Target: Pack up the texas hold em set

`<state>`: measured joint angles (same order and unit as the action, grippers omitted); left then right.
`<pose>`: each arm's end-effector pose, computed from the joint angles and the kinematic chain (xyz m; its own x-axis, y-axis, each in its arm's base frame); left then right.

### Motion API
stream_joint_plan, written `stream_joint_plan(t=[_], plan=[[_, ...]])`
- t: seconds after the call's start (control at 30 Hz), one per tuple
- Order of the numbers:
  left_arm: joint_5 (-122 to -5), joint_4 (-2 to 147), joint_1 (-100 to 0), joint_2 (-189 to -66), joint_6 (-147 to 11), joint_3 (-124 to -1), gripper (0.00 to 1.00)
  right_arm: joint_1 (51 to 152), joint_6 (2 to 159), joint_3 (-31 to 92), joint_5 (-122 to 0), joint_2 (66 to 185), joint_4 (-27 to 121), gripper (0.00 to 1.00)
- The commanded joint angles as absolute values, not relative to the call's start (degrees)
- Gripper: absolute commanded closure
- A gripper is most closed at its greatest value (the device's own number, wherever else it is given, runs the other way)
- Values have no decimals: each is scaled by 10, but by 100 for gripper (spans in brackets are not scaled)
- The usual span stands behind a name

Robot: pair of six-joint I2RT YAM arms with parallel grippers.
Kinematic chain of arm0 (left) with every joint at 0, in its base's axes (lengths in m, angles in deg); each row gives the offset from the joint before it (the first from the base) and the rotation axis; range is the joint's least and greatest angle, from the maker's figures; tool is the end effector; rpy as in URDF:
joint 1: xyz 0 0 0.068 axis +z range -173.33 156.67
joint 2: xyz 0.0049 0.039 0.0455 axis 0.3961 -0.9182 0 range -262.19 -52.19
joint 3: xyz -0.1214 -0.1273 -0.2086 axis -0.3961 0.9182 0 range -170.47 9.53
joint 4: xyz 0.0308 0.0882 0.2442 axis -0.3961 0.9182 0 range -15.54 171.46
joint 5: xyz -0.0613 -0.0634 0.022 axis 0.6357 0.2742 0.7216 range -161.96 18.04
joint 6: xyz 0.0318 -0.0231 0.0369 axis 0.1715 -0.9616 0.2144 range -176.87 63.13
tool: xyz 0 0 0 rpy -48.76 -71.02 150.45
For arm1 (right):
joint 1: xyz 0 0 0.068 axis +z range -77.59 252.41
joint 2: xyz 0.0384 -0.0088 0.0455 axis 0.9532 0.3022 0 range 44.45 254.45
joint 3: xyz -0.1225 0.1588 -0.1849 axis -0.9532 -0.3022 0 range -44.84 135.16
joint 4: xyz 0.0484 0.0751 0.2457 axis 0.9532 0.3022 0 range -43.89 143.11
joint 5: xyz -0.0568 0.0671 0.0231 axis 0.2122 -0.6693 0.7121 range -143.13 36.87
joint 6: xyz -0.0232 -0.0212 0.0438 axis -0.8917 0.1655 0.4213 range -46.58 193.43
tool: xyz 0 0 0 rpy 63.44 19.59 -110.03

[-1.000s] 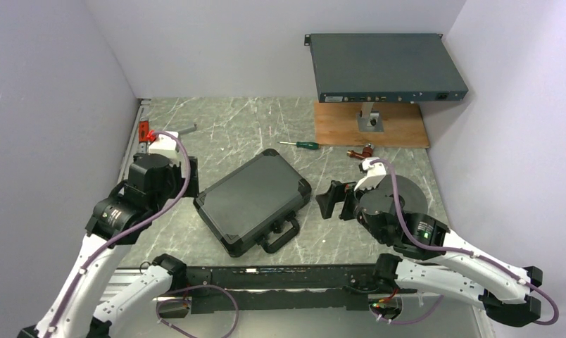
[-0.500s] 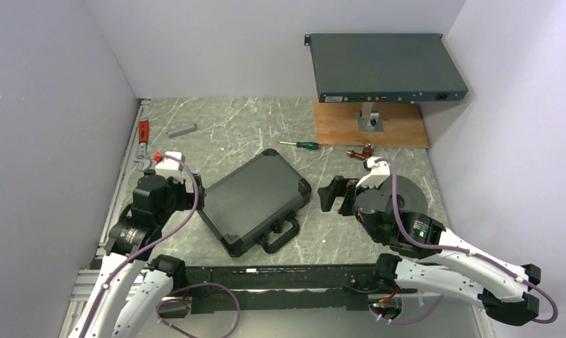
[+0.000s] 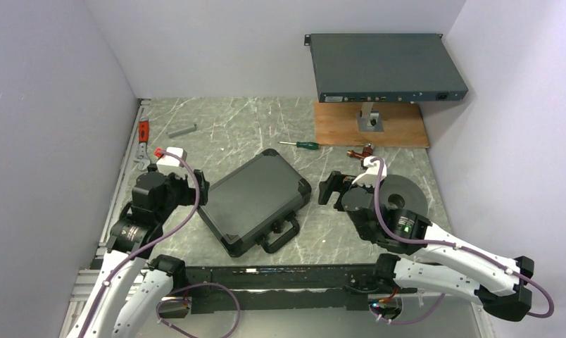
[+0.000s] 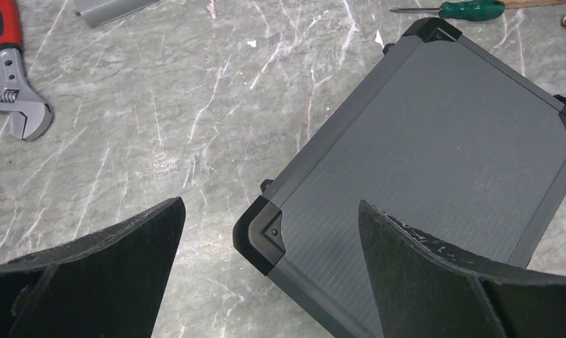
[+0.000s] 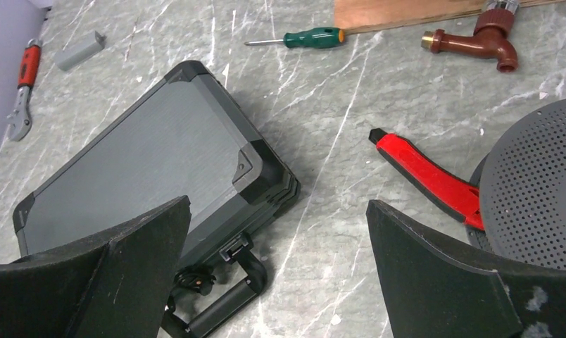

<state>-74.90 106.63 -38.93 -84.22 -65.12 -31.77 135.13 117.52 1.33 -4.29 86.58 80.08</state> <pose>0.1248 -0.0330 0.3096 -0.4029 -0.0363 -0.9145 0.1669 0.9795 -0.1124 0.0919 0.1200 0.3191 -0.3632 0.2949 -0.8838 -0.0462 0.9417 0.3332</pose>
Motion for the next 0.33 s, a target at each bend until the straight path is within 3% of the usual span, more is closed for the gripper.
stream_joint_plan(t=[0.0,0.3], plan=[[-734,1037,-386,-840,-648,-318,1,1354,1188,35,-18,868,793,0],[-725,1032,-387,-843,-645,-315,2,1354,1164,41,-34,872,771,0]])
